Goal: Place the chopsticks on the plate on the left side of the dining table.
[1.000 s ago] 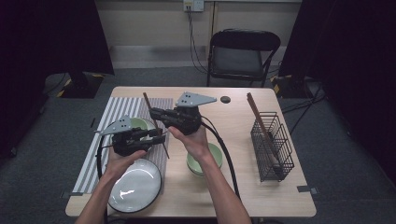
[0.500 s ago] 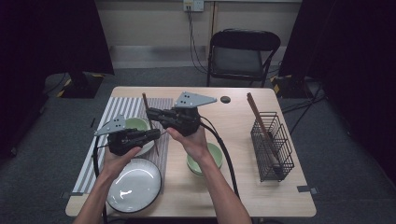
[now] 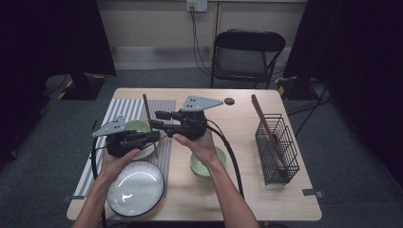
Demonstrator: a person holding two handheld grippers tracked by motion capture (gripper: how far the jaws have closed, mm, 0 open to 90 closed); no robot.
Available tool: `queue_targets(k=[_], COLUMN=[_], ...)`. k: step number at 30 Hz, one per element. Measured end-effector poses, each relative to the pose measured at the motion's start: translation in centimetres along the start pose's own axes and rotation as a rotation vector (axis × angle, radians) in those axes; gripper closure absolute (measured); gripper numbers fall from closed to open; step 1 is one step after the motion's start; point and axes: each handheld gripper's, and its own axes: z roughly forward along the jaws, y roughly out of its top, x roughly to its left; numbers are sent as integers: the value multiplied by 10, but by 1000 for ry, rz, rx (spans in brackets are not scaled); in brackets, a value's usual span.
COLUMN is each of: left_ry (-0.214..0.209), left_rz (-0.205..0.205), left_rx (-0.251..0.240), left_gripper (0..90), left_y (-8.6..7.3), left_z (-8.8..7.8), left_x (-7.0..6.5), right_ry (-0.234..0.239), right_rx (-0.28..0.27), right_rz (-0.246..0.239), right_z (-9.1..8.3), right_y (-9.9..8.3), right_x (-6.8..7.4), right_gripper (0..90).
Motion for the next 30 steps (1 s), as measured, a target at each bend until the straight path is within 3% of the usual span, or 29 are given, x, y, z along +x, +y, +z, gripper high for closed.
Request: queue_targets(k=[8,15,23,30], left_ry=[22,24,23,23], left_rz=[-13,-13,-36,-26], left_rx=[-5,-12,-44,-25], left_gripper=[854,854,853,853], left_y=[2,5,8,8], left_z=[-5,-8,-18,-13], left_x=[2,1,4,1], right_ry=[-36,-47,5,48], right_rx=[33,86,139,171], right_rz=[59,70,76,54], right_z=[-8,-3,14,40], right_y=[-22,-45,-68,-86], right_x=[-11,-11,0,9], right_gripper=[537,558,581,652])
